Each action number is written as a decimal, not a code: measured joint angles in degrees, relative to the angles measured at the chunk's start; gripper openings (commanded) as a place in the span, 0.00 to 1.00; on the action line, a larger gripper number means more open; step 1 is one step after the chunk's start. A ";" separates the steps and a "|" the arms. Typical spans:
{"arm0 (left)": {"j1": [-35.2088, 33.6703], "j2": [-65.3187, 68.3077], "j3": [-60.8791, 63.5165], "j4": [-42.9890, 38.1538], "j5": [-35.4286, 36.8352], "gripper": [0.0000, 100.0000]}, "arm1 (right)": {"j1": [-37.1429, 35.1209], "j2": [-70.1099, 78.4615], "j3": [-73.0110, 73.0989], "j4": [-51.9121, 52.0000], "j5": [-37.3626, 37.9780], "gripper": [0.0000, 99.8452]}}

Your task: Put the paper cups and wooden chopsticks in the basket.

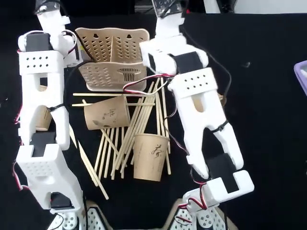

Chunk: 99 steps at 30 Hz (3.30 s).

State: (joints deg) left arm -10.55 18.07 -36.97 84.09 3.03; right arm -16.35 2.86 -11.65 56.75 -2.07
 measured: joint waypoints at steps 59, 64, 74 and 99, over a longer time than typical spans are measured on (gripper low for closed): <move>0.09 0.00 4.31 -8.88 0.09 0.03 | -5.10 11.08 -5.10 0.44 -0.09 0.01; 0.09 -0.09 4.31 -7.82 0.09 0.03 | -4.48 11.16 -5.10 0.53 -0.09 0.01; 0.00 -0.53 3.16 2.02 -2.99 0.03 | -4.84 7.47 -5.01 8.35 -0.09 0.01; 0.26 -0.09 -5.27 14.33 -3.34 0.03 | -5.10 -2.55 -1.32 19.16 -0.09 0.01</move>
State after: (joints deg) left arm -10.29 17.98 -42.24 98.42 -0.31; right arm -21.45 0.31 -12.97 75.91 -2.15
